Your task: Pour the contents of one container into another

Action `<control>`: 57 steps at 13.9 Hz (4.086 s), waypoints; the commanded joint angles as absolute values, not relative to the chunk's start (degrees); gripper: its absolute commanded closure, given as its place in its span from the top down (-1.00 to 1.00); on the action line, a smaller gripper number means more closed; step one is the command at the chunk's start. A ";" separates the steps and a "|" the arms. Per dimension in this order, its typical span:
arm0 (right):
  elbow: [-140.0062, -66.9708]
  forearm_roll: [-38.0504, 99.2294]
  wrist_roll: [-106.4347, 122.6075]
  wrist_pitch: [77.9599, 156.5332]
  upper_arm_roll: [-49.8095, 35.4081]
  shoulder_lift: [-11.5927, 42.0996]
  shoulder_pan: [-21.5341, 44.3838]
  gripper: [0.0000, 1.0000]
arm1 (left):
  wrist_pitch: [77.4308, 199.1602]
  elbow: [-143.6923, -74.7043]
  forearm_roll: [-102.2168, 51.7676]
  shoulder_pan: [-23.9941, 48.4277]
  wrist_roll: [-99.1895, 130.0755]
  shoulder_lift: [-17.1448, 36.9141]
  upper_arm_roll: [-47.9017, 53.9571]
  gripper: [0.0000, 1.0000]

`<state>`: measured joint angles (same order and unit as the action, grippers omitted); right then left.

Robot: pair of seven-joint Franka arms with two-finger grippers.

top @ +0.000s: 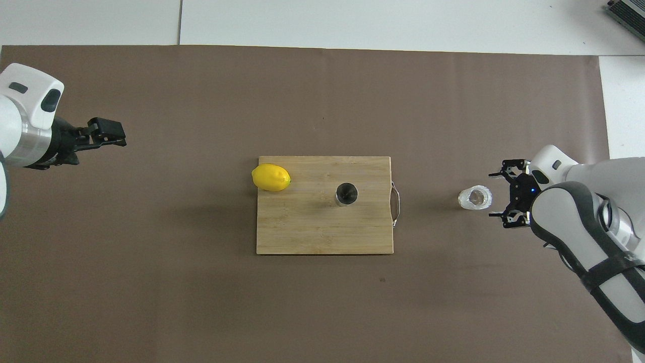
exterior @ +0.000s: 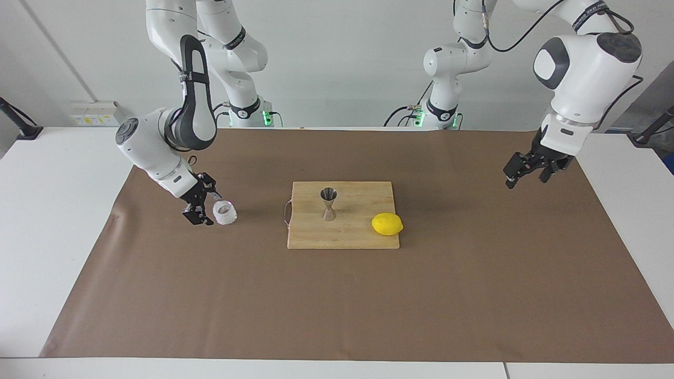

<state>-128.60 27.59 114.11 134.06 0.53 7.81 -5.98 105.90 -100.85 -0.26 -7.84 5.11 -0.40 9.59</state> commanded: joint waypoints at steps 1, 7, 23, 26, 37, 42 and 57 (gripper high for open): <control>-129.20 32.94 119.77 135.79 0.17 9.75 -6.24 1.00 | 98.80 -96.25 1.67 -0.03 -1.83 -0.79 2.84 1.00; -129.29 38.76 124.71 136.49 0.09 11.33 -5.45 1.00 | 93.60 -96.67 2.46 0.55 -2.72 -5.00 3.94 1.00; -127.62 38.67 119.73 135.70 -0.26 9.15 -2.30 -1.00 | 92.46 -97.65 0.70 0.97 -2.29 -5.71 4.48 1.00; -126.57 37.80 113.31 135.62 -0.35 8.09 0.87 -1.00 | 92.46 -97.65 0.62 0.44 -2.29 -5.71 4.39 1.00; -115.94 21.02 83.43 127.45 -0.44 6.42 11.59 -1.00 | 92.55 -97.65 0.62 0.44 -2.29 -5.71 4.39 1.00; -110.48 10.48 70.78 123.84 -0.44 7.21 17.92 -1.00 | 92.55 -97.65 0.70 0.44 -2.29 -5.71 4.39 1.00; -108.19 -9.05 49.40 124.63 -0.44 10.63 27.59 -1.00 | 92.55 -97.65 0.62 0.44 -2.29 -5.71 4.39 1.00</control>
<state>-109.55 -6.80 52.12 125.03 -0.29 9.69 27.03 92.43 -96.39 1.12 1.04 -1.71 -4.34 4.11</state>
